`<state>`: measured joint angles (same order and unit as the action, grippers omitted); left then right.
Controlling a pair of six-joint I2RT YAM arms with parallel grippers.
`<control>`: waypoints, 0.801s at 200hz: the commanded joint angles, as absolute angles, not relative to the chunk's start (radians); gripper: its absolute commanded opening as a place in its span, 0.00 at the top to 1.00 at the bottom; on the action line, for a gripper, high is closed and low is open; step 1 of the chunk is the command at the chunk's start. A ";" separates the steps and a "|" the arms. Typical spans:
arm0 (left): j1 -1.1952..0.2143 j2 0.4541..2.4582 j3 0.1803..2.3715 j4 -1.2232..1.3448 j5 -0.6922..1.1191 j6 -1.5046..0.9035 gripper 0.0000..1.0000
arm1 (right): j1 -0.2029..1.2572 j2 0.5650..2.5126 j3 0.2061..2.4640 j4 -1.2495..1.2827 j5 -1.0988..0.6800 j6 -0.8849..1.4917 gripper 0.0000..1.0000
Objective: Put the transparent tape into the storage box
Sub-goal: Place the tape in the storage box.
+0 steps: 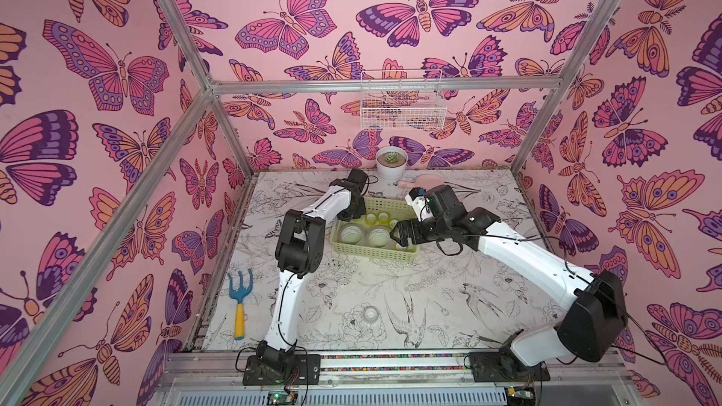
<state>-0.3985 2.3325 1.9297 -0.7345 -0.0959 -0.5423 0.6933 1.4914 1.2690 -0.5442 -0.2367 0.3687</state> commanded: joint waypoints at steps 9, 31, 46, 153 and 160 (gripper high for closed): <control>-0.431 2.372 1.939 -0.733 -0.064 -0.543 0.84 | 0.689 1.502 1.288 -0.563 -0.236 0.368 0.01; -0.443 2.374 1.938 -0.735 -0.067 -0.541 0.83 | 0.689 1.500 1.285 -0.563 -0.238 0.368 0.01; -0.448 2.377 1.939 -0.738 -0.069 -0.542 0.82 | 0.689 1.499 1.284 -0.563 -0.241 0.372 0.01; -0.479 2.375 1.945 -0.752 -0.082 -0.539 0.78 | 0.689 1.468 1.261 -0.566 -0.244 0.381 0.01; -0.479 2.374 1.945 -0.755 -0.088 -0.541 0.78 | 0.689 1.466 1.259 -0.566 -0.244 0.381 0.01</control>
<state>-0.4751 2.3474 1.9343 -0.7300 -0.0753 -0.5419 0.6933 1.4910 1.2686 -0.5453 -0.2371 0.3698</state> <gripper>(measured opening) 0.217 0.989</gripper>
